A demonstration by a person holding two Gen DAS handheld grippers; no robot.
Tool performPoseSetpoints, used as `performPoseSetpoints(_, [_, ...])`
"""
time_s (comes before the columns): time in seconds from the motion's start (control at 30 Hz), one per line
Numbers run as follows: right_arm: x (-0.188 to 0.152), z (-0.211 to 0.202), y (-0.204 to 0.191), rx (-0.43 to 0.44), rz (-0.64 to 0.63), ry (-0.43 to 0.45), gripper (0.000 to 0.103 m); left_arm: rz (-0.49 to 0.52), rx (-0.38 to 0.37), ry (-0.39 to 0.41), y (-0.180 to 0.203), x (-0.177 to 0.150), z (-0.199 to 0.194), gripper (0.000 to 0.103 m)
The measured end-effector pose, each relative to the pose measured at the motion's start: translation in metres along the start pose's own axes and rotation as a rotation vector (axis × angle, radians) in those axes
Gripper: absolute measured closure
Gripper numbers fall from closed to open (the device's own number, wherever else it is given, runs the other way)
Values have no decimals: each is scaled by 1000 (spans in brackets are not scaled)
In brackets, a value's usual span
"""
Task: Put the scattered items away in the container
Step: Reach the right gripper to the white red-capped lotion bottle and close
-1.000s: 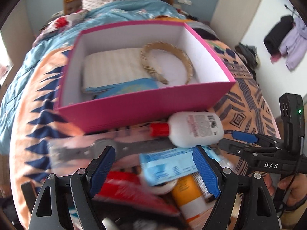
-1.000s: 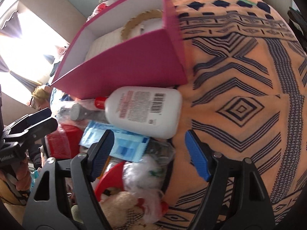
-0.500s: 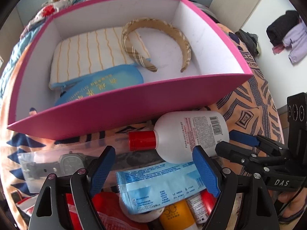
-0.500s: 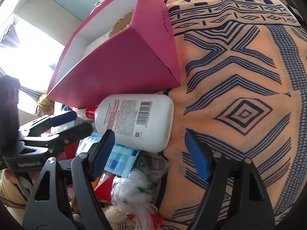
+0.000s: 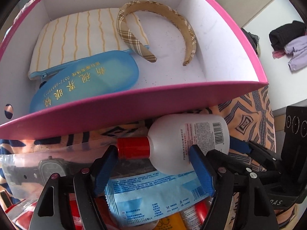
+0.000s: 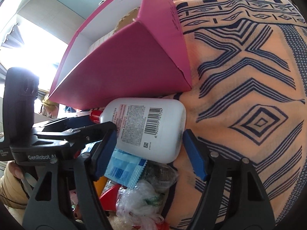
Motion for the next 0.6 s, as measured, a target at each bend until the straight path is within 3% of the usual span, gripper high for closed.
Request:
performPoseSetpoints(0.23, [-2,2,6,-16,17,-1,42,10,-6,9,1,-3,0,28])
performPoseSetpoints(0.6, [-4,-9,1,-35,5,13,45,-14,-41,5,5,-12,-12,31])
Point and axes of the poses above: each gripper's, at about its wrist camera, not at the fingertips, and z roughly the way its jaws point, y to its right, x to its top, the point moved 7 cm from there along z, roughly the way its jaws point, and after that the axes turned 14 degrees about -z, right-handed, at the moved point
